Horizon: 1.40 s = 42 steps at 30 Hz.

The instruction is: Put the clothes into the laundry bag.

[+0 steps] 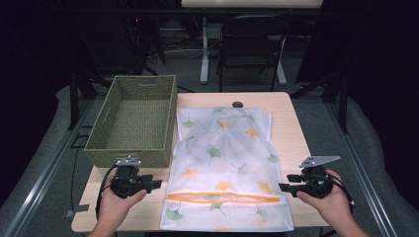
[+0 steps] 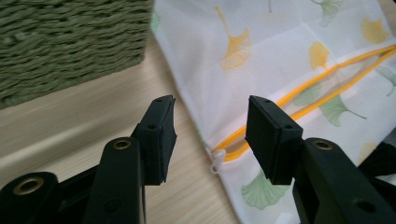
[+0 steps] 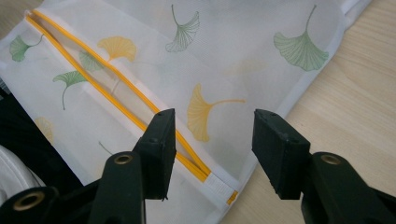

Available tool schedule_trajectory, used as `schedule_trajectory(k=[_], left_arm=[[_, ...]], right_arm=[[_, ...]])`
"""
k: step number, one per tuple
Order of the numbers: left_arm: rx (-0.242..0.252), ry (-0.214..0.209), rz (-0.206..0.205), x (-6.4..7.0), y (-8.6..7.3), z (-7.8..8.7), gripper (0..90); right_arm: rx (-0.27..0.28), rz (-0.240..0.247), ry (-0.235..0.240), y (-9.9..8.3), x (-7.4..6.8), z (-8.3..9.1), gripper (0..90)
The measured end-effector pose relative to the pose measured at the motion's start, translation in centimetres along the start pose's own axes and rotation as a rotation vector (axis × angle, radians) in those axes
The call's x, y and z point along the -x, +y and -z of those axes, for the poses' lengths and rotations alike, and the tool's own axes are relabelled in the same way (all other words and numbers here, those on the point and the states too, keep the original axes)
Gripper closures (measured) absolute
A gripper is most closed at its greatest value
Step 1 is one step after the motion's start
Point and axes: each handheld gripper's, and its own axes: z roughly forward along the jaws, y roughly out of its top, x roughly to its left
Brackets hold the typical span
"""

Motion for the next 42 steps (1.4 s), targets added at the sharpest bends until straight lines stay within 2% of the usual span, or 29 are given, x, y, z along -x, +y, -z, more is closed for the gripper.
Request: schedule_trajectory(k=[3,5,7,8,11,16,21,28,31,39,42], left_arm=[[0.006,0.008,0.007,-0.4,-0.2,0.1,51.9],[0.028,0.024,0.027,-1.0,-0.6,0.1,51.8],[0.030,0.028,0.033,-1.2,-0.8,0.1,51.8],[0.041,0.045,0.040,-1.6,-1.1,0.0,51.8],[0.061,0.064,0.056,-2.2,-1.5,-0.1,51.7],[0.095,0.096,0.083,-3.2,-2.0,-0.5,50.9],[0.104,0.111,0.102,-3.9,-2.5,-1.1,50.2],[0.111,0.146,0.081,-4.2,-2.9,-1.5,49.6],[0.119,0.149,0.076,-4.3,-3.0,-1.7,49.4],[0.101,0.146,0.049,-4.1,-3.3,-2.3,48.8],[0.104,0.154,0.027,-3.8,-3.5,-2.6,48.6]], right_arm=[[0.015,-0.008,0.006,-0.2,-0.2,-0.1,50.2],[0.057,-0.013,0.008,-0.6,-0.6,-0.5,50.8],[0.067,-0.012,0.009,-0.7,-0.7,-0.6,50.9],[0.097,-0.015,-0.007,-0.9,-0.9,-1.0,51.1],[0.099,-0.005,-0.009,-1.3,-1.3,-1.7,51.4],[0.127,0.042,-0.037,-1.5,-2.3,-2.8,51.7],[0.131,0.089,-0.057,-1.5,-3.1,-3.5,51.9],[0.144,0.091,-0.062,-1.9,-3.3,-4.1,53.1],[0.149,0.087,-0.066,-2.2,-3.2,-4.2,53.5],[0.163,0.094,-0.059,-3.0,-3.3,-4.7,52.4],[0.186,0.073,-0.051,-3.5,-3.2,-5.0,51.5]])
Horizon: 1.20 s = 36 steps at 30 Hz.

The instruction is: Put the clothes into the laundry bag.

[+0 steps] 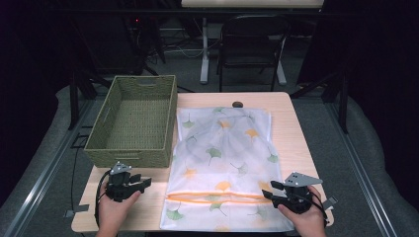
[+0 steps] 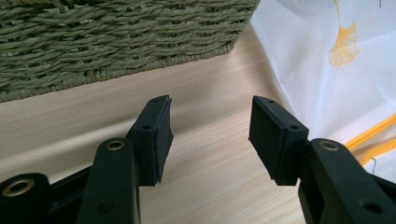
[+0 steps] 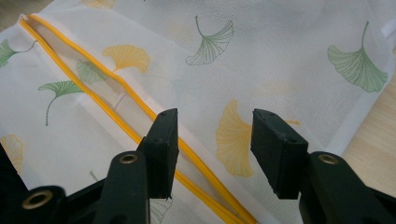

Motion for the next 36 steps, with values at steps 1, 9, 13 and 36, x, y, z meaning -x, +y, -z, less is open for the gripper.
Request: schedule_trajectory(k=[1,9,13,36], left_arm=[[-0.011,-0.005,-0.004,0.0,0.0,0.0,48.6],[-0.010,-0.002,-0.007,0.2,-0.3,-0.3,48.7],[-0.012,-0.004,-0.006,0.2,-0.4,-0.4,48.7],[-0.041,0.000,-0.041,0.7,-0.4,-1.0,48.2]], right_arm=[[0.002,0.000,0.000,-0.1,0.0,0.0,51.5],[0.004,0.000,-0.010,-0.6,0.2,-0.2,51.5],[-0.001,0.006,0.004,-0.8,0.1,-0.6,51.6],[-0.070,0.132,0.052,-1.0,-2.3,-2.6,51.2]])
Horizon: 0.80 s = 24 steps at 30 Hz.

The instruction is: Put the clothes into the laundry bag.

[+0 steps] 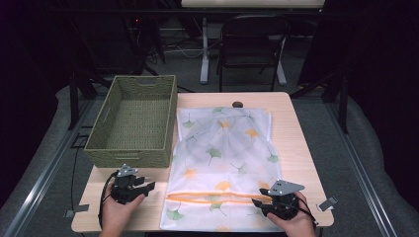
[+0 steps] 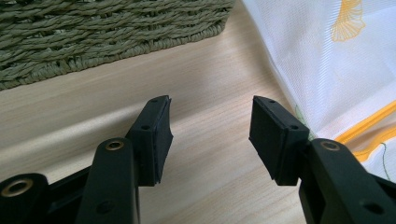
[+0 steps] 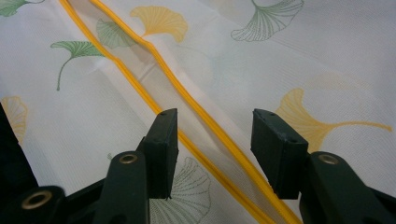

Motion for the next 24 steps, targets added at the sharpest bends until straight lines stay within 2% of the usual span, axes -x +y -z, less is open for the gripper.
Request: schedule_trajectory(k=[14,24], left_arm=[[-0.007,0.005,-0.003,0.05,0.01,-0.23,47.3],[-0.009,0.014,0.002,-0.21,0.00,-0.30,45.9]], right_arm=[[0.005,-0.008,0.013,-0.08,0.24,-0.12,51.1],[0.011,-0.001,0.003,-0.06,0.09,-0.06,51.0]])
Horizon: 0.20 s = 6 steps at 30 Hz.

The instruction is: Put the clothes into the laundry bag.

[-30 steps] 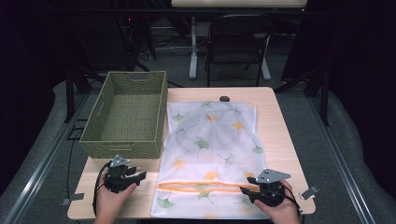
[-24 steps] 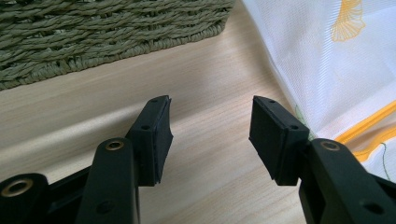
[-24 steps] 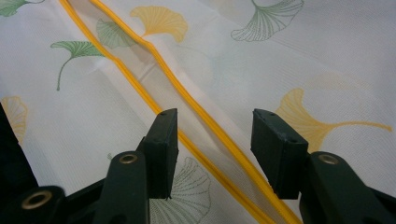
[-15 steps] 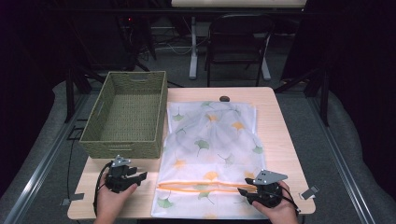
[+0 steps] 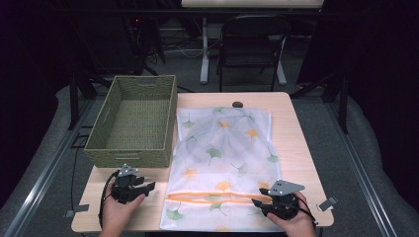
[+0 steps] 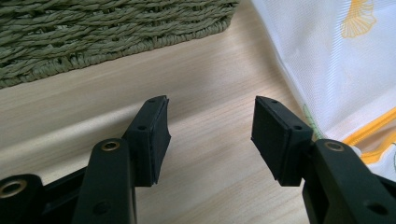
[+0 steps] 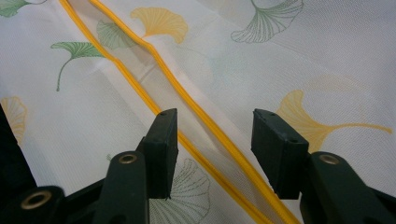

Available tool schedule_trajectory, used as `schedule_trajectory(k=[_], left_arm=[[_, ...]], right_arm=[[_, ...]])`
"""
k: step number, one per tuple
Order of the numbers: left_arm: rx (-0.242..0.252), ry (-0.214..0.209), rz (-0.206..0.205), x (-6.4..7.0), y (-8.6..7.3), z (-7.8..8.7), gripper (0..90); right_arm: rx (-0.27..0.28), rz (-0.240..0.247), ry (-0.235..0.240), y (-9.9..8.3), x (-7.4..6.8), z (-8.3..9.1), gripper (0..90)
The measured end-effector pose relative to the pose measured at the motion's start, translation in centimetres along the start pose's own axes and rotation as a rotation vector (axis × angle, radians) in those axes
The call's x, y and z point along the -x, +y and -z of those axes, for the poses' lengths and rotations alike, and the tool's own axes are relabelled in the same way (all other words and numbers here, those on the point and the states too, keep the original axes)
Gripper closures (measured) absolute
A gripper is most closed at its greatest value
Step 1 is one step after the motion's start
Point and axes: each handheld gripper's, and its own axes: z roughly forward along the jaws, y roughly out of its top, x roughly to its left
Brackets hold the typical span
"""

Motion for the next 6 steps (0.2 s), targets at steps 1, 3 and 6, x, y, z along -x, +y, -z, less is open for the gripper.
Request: schedule_trajectory(k=[1,3,6], left_arm=[[-0.002,0.004,0.000,-0.04,0.00,0.01,45.6],[0.000,0.006,0.000,-0.08,0.01,-0.02,45.1],[-0.003,0.019,0.004,-0.29,0.04,-0.07,44.3]], right_arm=[[0.000,0.000,0.000,0.00,0.00,0.00,51.1],[0.001,0.000,0.000,-0.01,0.00,0.00,51.0],[0.003,0.000,0.000,-0.03,0.04,0.01,50.9]])
